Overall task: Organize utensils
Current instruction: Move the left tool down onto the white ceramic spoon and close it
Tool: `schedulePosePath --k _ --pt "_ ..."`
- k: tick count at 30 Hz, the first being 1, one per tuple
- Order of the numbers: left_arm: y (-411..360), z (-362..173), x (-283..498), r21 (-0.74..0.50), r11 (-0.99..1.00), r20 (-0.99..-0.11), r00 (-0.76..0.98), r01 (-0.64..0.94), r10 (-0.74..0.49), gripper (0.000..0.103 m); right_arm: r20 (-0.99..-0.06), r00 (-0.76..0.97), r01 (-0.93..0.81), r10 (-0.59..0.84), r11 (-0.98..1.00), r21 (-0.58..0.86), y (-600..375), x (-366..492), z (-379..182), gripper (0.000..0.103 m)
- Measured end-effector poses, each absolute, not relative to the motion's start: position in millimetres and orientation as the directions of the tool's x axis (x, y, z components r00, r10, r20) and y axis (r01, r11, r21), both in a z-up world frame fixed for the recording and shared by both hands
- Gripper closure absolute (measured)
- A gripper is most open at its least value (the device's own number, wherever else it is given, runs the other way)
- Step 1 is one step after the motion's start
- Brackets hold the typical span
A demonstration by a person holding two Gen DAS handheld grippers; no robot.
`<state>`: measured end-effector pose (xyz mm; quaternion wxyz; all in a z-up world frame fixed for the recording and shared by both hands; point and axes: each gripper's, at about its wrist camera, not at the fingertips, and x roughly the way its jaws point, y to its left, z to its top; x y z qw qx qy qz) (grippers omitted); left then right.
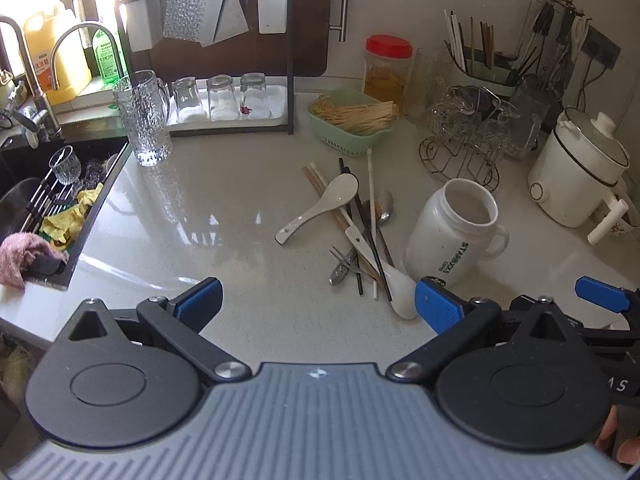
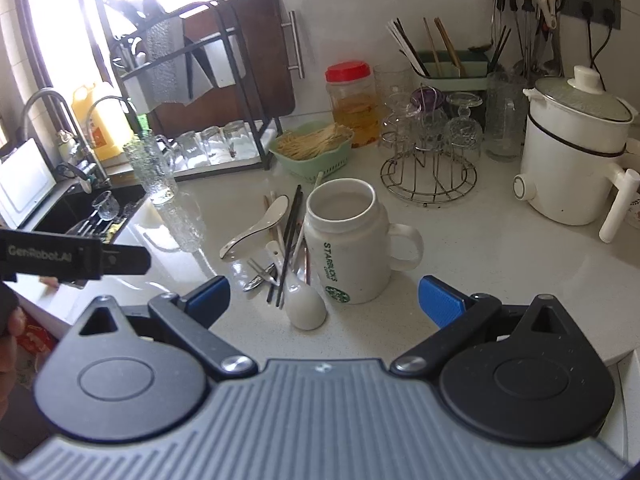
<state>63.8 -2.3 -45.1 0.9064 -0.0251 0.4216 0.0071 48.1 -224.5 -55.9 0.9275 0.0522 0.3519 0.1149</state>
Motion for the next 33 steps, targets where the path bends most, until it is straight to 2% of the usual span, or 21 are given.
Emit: schedulePosePath --k 8,18,27,33 --pt "10.5 -62.3 107.6 -0.036 0.999 -0.777 0.628 0.027 -0.045 0.001 -0.664 0.716 -0.174 0.213 0.977 0.126 -217.8 86.4 -62.6 0.001" --pt "20.6 -92.3 176.3 -0.075 0.978 -0.792 0.584 0.193 -0.176 0.001 -0.709 0.692 -0.150 0.137 0.988 0.044 -194.6 122.3 -77.2 0.001" --pt "21.8 -111.8 225.7 -0.118 0.953 -0.791 0.554 0.280 -0.261 0.001 -0.701 0.711 -0.122 0.056 0.992 -0.045 -177.6 140.9 -87.3 0.001" --pt "25.4 -120.7 246.7 -0.154 0.938 -0.809 0.506 0.312 -0.301 0.009 -0.727 0.686 -0.108 0.033 0.993 -0.057 -172.3 160.1 -94.0 0.006"
